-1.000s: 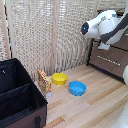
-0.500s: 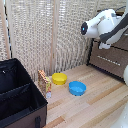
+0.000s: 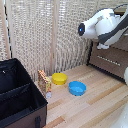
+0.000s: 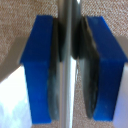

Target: Kindly move your gripper toward the top drawer's handle. With caution, hold the handle robustly using your gripper and pull open the top drawer. Let the handle go. Relocate your gripper to the bowl placed in the background. Gently hold the bowl using your gripper. Bring the gripper and the bowl to the ajar drawer. Softly release the bowl into it.

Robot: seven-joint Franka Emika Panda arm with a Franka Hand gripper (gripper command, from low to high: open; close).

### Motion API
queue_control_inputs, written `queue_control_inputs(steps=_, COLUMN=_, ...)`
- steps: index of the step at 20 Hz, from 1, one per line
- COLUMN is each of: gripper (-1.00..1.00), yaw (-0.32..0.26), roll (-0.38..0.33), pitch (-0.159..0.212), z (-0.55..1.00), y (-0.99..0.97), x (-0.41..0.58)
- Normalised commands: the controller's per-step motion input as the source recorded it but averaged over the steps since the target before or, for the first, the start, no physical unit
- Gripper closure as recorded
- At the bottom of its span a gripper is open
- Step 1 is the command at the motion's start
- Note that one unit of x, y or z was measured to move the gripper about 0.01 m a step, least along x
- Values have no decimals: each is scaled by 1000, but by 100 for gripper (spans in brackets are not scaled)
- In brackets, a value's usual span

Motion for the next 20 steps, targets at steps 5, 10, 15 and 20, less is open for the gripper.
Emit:
queue_control_inputs(steps=5, gripper=100, yaw=-124, roll=-13, pitch=0, z=1, y=734, x=128)
queue_control_inputs(steps=10, gripper=100, yaw=-146, roll=-19, pitch=0, z=17, y=791, x=74)
queue_control_inputs(steps=15, gripper=100, yaw=-81, roll=-34, pitch=2, z=39, y=215, x=525)
queue_control_inputs(steps=20, gripper=-100, yaw=0, roll=-27, pitch=9, z=5, y=8, x=253)
